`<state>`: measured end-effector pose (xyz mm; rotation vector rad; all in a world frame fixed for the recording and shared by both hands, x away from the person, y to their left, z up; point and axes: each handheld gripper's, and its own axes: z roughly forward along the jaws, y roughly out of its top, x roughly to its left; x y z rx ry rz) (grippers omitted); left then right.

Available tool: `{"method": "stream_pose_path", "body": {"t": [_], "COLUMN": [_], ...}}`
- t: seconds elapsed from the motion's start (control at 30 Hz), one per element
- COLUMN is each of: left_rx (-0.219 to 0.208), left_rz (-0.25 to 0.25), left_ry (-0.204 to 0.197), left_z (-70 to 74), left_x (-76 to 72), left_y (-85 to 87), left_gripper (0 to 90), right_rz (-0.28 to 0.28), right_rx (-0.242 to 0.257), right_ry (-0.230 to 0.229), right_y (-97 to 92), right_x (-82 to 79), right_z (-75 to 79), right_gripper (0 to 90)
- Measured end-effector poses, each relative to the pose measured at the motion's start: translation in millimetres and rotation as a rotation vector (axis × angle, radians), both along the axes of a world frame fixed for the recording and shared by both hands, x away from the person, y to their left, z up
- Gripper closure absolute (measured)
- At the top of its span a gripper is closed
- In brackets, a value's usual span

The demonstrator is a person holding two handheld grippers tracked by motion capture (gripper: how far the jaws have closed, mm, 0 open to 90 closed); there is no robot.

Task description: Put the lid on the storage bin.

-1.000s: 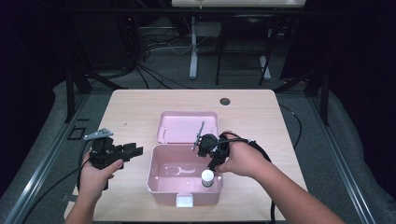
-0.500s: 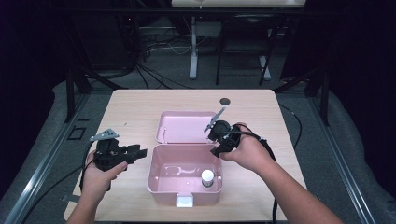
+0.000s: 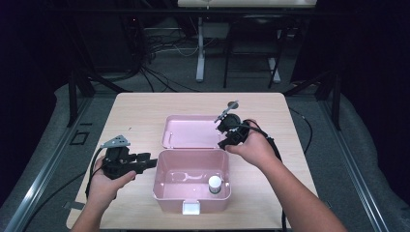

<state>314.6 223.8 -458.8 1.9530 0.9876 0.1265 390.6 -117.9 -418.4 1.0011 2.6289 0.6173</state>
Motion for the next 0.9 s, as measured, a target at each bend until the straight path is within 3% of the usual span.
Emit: {"method": "stream_pose_path", "body": {"t": [0.13,0.17,0.43,0.6,0.9], "left_rx": [0.022,0.046,0.103,0.109,0.091], "left_rz": [-0.022,-0.031,-0.032,-0.030,-0.025], "left_ry": [-0.008,-0.014,-0.014,-0.008,-0.007], "left_z": [-0.6,-1.6,-6.5,-9.6,-10.5], "left_x": [-1.7,-1.8,-2.5,-1.6,-1.4], "left_y": [-4.6,-6.5,-13.9,-14.3,-12.9], "left_gripper": [57.5,58.5,66.5,71.6,73.1], "right_rz": [-0.050,-0.068,-0.150,-0.220,-0.332], "right_rx": [0.015,0.023,0.068,0.155,0.194], "right_ry": [-0.009,-0.013,-0.015,-0.013,0.003], "right_y": [-2.4,-3.9,-8.6,-11.7,-14.9], "right_x": [7.3,10.5,22.4,30.3,44.7], "right_z": [-0.9,-0.5,-2.2,-5.5,-18.6], "right_gripper": [57.3,57.9,61.3,62.2,64.9]}}
